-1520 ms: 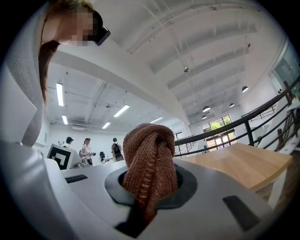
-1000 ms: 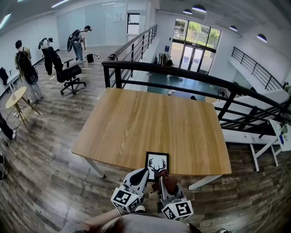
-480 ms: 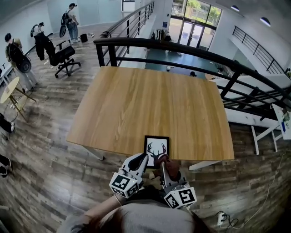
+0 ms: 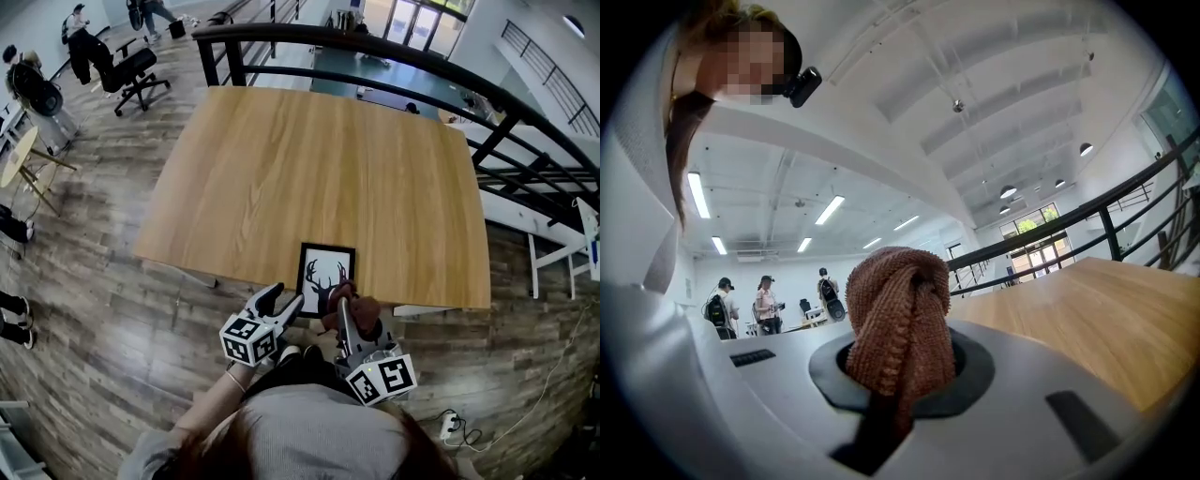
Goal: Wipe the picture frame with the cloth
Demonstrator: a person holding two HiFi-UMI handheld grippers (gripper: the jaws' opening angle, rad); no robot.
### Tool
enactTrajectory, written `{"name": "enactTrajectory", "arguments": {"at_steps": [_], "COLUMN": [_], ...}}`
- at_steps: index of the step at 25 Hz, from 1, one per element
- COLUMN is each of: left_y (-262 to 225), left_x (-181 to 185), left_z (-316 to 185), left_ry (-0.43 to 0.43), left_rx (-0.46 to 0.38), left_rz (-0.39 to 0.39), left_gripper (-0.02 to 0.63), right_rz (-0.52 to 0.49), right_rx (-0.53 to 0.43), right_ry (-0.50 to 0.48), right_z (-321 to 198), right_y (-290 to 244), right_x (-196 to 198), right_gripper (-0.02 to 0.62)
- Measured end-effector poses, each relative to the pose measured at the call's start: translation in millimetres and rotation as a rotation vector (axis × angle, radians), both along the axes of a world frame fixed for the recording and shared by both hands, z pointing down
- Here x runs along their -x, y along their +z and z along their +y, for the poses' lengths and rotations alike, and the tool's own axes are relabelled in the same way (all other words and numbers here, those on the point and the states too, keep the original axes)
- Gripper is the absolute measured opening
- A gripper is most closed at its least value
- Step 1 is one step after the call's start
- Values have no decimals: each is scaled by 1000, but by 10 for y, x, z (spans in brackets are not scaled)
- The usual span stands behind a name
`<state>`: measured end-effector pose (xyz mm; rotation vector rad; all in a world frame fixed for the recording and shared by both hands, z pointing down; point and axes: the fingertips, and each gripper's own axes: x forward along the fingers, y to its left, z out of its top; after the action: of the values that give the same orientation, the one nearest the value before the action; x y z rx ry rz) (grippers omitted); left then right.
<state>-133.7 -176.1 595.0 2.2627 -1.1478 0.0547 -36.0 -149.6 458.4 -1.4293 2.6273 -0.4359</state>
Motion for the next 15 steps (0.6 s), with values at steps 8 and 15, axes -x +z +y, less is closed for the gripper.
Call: {"name": "enactTrajectory", "arguments": {"at_steps": [8, 15], "left_y": [947, 1108], "left_x": [77, -316], "left_z": [-29, 50], "left_ry": [49, 232], "left_rx": [281, 396], "left_rz": [19, 149], "left_gripper": [252, 252], "right_rz": [18, 33], "right_rx": [9, 2], "right_ry": [-3, 12], "right_z": [-189, -214], "right_y": [17, 23], "right_x": [-59, -127], "right_gripper": [44, 46]}}
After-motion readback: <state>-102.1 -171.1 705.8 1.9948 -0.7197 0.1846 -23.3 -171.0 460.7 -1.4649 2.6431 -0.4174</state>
